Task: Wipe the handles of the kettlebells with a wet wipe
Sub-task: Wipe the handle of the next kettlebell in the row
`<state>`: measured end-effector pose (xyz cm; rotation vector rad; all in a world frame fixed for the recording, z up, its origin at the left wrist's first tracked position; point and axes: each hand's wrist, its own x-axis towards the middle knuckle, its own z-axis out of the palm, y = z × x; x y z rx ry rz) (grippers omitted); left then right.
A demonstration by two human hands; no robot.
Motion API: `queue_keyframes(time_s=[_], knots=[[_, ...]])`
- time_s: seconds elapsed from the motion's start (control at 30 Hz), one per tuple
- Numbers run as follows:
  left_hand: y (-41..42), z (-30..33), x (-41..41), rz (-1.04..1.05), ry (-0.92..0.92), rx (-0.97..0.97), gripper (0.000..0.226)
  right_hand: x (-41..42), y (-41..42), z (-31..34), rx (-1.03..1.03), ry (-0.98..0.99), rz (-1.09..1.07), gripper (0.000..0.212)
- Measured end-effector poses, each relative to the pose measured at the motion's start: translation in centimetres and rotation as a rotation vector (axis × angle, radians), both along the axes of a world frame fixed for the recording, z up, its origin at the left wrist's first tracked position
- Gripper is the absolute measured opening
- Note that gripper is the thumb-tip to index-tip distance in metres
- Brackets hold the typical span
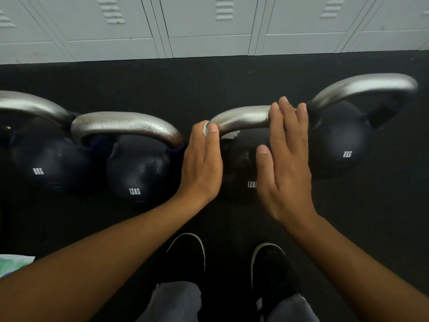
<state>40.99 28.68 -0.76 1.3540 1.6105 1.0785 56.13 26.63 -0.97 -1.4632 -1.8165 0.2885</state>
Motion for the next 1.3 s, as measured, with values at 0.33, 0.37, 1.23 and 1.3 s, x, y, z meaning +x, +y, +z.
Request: queue_keyframes(time_s=[0.33,0.37,1.23,1.3], knots=[[0.6,0.8,-0.2,-0.06,0.036,0.279,0.049,0.2,0.0,-0.1,0.014,-0.005,0.006,0.061],[0.4,0.4,-0.2,-0.043,0.026,0.224,0.044,0.2,0.0,-0.2,0.014,-0.005,0.008,0.061],[2.3,3.9,1.9,-0.188,0.534,0.43,0.048,1.7,0.2,-0.7,0.106,-0.081,0.053,0.057],[2.2,4.5,2.6,-0.262,0.577,0.498,0.048,1.9,0.3,-0.7,0.111,-0.08,0.058,0.055]])
